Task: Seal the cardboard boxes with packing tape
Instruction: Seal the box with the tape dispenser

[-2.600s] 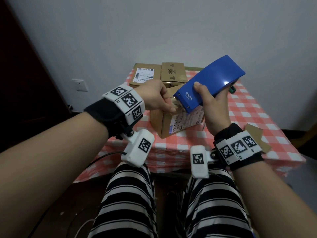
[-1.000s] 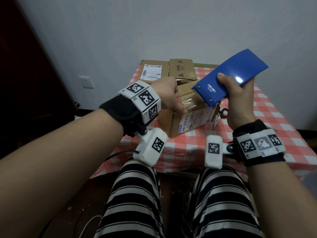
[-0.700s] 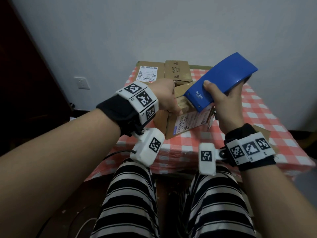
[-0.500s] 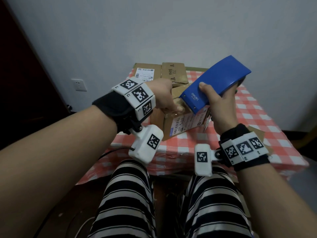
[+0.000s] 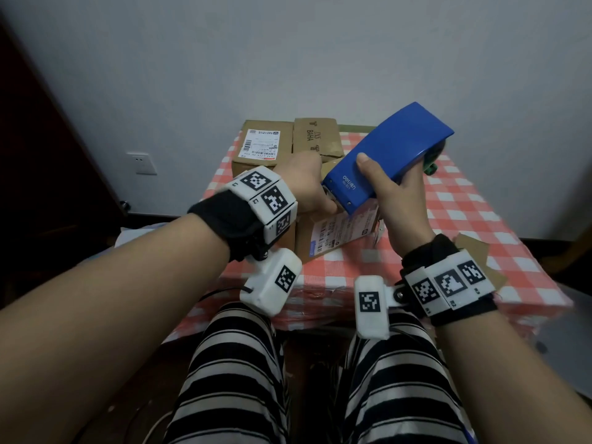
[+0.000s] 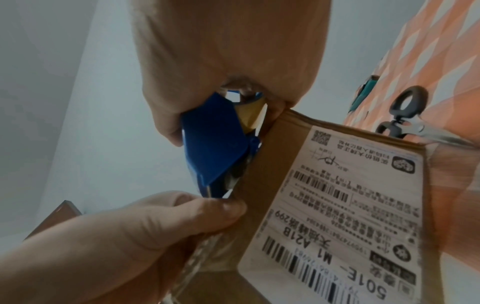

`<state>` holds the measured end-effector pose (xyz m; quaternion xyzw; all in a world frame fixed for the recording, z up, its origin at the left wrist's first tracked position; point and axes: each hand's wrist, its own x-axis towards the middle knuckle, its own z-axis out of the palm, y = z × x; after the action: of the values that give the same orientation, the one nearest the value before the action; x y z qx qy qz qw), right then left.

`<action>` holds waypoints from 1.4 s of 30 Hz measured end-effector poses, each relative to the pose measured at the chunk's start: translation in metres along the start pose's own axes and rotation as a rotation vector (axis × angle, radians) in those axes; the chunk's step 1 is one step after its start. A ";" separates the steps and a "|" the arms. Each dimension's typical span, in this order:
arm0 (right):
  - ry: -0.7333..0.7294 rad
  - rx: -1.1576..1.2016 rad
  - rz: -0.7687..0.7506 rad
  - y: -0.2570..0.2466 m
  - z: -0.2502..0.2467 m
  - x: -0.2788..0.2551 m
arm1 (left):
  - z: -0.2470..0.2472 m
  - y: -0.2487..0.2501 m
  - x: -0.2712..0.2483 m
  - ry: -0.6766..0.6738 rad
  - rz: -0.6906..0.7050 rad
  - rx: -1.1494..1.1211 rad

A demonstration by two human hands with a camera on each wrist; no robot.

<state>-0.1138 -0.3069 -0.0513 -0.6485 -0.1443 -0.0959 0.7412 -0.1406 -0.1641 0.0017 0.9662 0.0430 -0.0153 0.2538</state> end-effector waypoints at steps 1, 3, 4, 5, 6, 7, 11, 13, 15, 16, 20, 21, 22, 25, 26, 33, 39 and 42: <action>-0.001 0.008 0.015 0.000 0.002 0.000 | 0.000 0.000 0.001 0.002 0.004 0.015; -0.005 0.025 0.050 -0.001 0.004 0.000 | 0.001 -0.002 0.003 -0.010 0.010 0.018; -0.012 0.031 0.065 -0.001 0.004 0.000 | 0.001 -0.003 0.003 -0.016 0.014 0.014; -0.022 0.033 0.078 -0.002 0.004 0.000 | 0.002 -0.003 0.004 -0.018 0.017 0.008; -0.029 0.031 0.089 -0.003 0.004 0.000 | 0.002 -0.004 0.004 -0.018 0.014 0.004; -0.031 0.025 0.094 -0.004 0.003 0.001 | 0.003 -0.004 0.004 -0.012 0.011 0.004; -0.002 0.040 0.078 -0.010 -0.001 0.002 | 0.004 -0.005 0.007 -0.014 -0.006 -0.006; 0.016 0.073 0.079 -0.011 -0.004 0.004 | 0.002 -0.004 0.009 -0.040 -0.026 -0.029; 0.033 0.106 0.086 -0.013 -0.005 0.005 | 0.000 -0.004 0.009 -0.063 -0.032 -0.044; 0.040 0.110 0.088 -0.013 -0.006 0.006 | 0.000 -0.004 0.009 -0.073 -0.032 -0.042; 0.055 0.082 0.079 -0.015 -0.011 0.010 | 0.000 -0.006 0.006 -0.074 -0.035 -0.063; 0.062 0.082 0.081 -0.016 -0.014 0.011 | 0.000 -0.006 0.007 -0.074 -0.029 -0.067; 0.075 0.093 0.084 -0.018 -0.016 0.013 | 0.000 -0.006 0.007 -0.077 -0.025 -0.065; 0.071 0.055 0.040 -0.023 -0.019 0.013 | -0.001 -0.006 0.006 -0.077 -0.019 -0.063; 0.060 0.008 0.007 -0.025 -0.018 0.011 | -0.001 -0.006 0.006 -0.079 -0.017 -0.073; 0.036 -0.277 -0.176 -0.031 -0.001 -0.004 | -0.006 -0.013 0.001 -0.099 -0.002 -0.193; -0.006 -0.472 -0.298 -0.032 0.009 -0.007 | -0.009 -0.018 0.003 -0.126 0.008 -0.246; -0.035 -0.577 -0.378 -0.030 0.013 -0.010 | -0.009 -0.020 0.003 -0.131 0.024 -0.241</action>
<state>-0.1342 -0.2986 -0.0250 -0.7948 -0.2414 -0.2573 0.4937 -0.1394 -0.1421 -0.0001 0.9260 0.0162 -0.0703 0.3705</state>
